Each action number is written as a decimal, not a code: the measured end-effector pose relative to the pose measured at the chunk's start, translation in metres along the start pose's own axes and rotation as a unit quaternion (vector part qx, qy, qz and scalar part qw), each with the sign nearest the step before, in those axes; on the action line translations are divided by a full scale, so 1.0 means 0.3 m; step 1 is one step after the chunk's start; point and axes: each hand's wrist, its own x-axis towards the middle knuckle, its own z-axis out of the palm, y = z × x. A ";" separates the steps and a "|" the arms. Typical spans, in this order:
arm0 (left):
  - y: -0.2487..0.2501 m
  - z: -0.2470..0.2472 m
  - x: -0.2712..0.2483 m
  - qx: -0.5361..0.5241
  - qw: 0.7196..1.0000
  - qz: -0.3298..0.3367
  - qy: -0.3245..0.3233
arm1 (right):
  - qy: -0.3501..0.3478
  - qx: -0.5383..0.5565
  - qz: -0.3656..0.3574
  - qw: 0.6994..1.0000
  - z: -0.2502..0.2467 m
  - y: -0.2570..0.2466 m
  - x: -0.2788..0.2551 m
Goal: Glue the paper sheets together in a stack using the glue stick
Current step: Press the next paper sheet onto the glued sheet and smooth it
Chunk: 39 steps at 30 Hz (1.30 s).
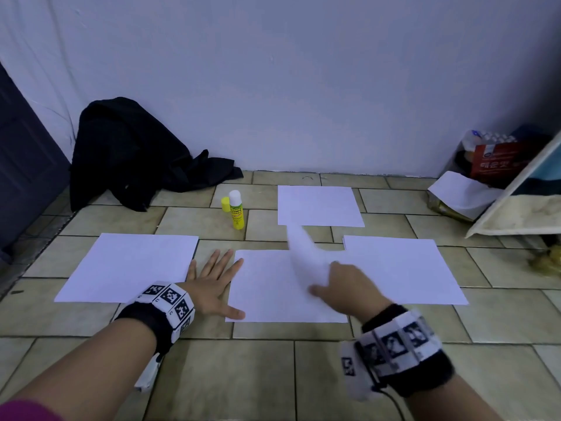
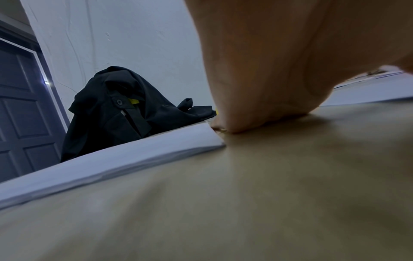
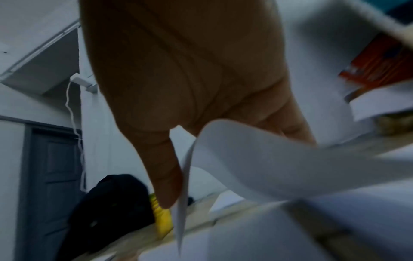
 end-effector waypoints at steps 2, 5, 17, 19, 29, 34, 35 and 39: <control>-0.003 0.003 0.001 0.001 1.000 -0.005 0.004 | -0.022 0.007 -0.014 1.000 0.056 -0.068 0.003; -0.006 0.009 0.003 -0.001 1.000 -0.010 0.013 | -0.028 0.014 -0.028 0.999 0.102 -0.132 0.009; -0.003 0.011 0.012 0.015 1.000 -0.021 0.004 | -0.097 -0.030 0.032 0.994 0.153 -0.172 0.042; -0.006 0.006 0.015 0.017 1.000 -0.020 -0.001 | -0.106 -0.055 0.031 0.992 0.152 -0.167 0.053; -0.005 0.018 0.012 0.013 1.000 -0.023 0.011 | -0.112 -0.031 0.064 0.991 0.158 -0.190 0.064; -0.002 0.019 0.015 0.020 0.999 -0.027 0.012 | -0.117 -0.060 0.073 0.989 0.166 -0.225 0.076; -0.005 0.020 0.017 0.022 0.999 -0.028 0.012 | -0.116 -0.059 0.074 0.989 0.164 -0.226 0.081; -0.012 0.020 0.024 0.022 1.000 -0.019 0.007 | -0.117 -0.065 0.075 0.988 0.158 -0.216 0.090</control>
